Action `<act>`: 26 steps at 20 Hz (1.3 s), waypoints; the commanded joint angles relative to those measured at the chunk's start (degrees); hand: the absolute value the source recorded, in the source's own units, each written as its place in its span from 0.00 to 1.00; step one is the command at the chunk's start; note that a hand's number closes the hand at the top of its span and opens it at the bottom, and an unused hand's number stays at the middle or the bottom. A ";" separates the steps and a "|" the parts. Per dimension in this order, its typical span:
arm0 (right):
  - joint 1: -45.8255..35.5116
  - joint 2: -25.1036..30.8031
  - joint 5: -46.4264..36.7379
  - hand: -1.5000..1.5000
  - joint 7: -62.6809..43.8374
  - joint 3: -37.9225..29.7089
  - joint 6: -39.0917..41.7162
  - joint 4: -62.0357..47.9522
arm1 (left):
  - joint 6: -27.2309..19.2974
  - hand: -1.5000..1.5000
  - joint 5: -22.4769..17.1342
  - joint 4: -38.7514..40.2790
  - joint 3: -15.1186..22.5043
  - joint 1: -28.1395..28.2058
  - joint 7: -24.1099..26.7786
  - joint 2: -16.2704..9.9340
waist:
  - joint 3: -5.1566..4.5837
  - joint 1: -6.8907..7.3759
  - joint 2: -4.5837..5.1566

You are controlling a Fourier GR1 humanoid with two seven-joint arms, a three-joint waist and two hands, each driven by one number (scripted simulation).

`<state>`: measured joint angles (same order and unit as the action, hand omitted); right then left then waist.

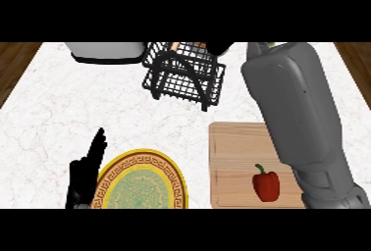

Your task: Pick the cupcake from the cutting board and place it in the tiered basket

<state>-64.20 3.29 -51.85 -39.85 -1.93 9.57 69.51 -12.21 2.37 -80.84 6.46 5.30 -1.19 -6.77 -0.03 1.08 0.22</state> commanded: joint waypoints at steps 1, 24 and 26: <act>-0.74 -3.07 -3.12 1.00 5.09 1.70 -8.70 -11.53 | -0.33 0.50 1.35 1.09 0.90 0.85 1.30 0.55 | -0.01 0.56 0.26; -5.81 -3.27 24.82 0.00 25.10 -13.42 -31.19 -35.90 | 1.06 0.50 0.42 1.91 -0.85 -4.62 -2.74 1.01 | 0.07 1.81 0.59; -5.39 -3.28 29.54 0.00 24.95 -12.20 -32.92 -35.49 | 1.54 0.50 1.11 0.18 0.80 0.96 0.99 1.06 | 0.06 2.13 0.10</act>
<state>-69.91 0.37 -30.25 -18.51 -13.16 -19.93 33.63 -11.09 3.33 -79.40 6.30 2.59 -2.12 -5.94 0.08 2.86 0.96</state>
